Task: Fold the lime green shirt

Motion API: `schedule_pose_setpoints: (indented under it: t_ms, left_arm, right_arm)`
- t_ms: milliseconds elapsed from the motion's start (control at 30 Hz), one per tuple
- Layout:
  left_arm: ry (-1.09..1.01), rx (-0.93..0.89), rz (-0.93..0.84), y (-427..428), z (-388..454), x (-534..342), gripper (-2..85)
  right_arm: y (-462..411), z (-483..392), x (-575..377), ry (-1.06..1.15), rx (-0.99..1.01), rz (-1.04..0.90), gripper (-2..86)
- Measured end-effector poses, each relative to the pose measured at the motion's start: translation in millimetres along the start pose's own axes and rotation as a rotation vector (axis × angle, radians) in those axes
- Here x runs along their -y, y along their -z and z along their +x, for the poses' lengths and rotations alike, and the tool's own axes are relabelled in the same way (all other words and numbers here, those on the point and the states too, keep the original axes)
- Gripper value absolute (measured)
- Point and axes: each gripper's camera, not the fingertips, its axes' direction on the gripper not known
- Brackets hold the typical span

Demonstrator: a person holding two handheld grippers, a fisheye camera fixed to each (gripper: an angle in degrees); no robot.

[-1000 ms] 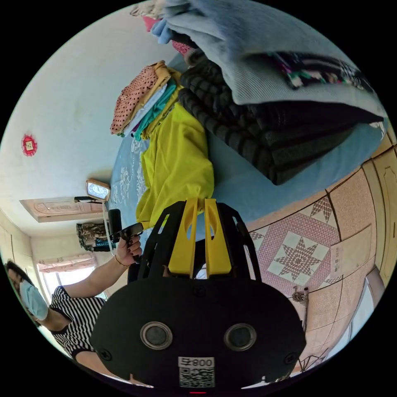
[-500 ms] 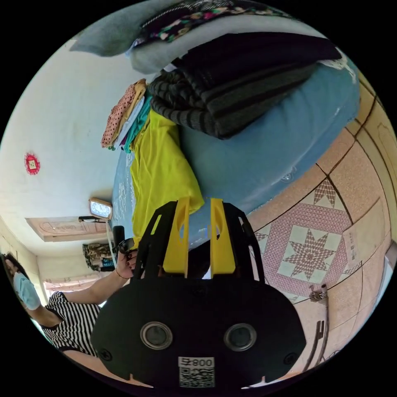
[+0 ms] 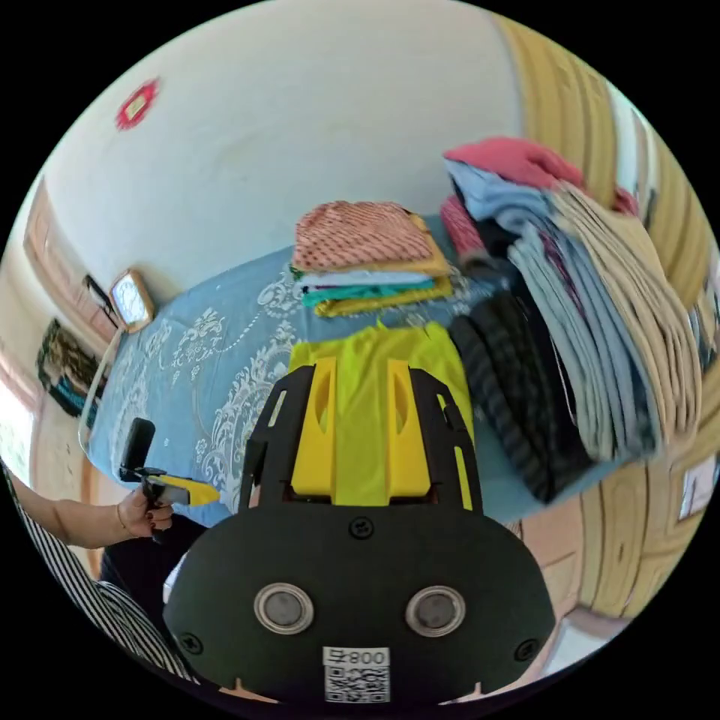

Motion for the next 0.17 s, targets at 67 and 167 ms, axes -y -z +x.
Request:
schedule_pose_setpoints:
  t_ms: [67, 167]
  left_arm:
    - [-0.037, 0.028, -0.003, 7.1, 6.3, 0.8, 6.9]
    - [-0.068, 0.056, -0.015, 16.1, 12.5, -3.3, 6.8]
  right_arm:
    - [-38.5, -49.8, 43.4, 0.128, -0.006, -0.016, 10.3]
    - [-84.3, -97.7, 81.3, 0.209, -0.05, -0.027, 10.4]
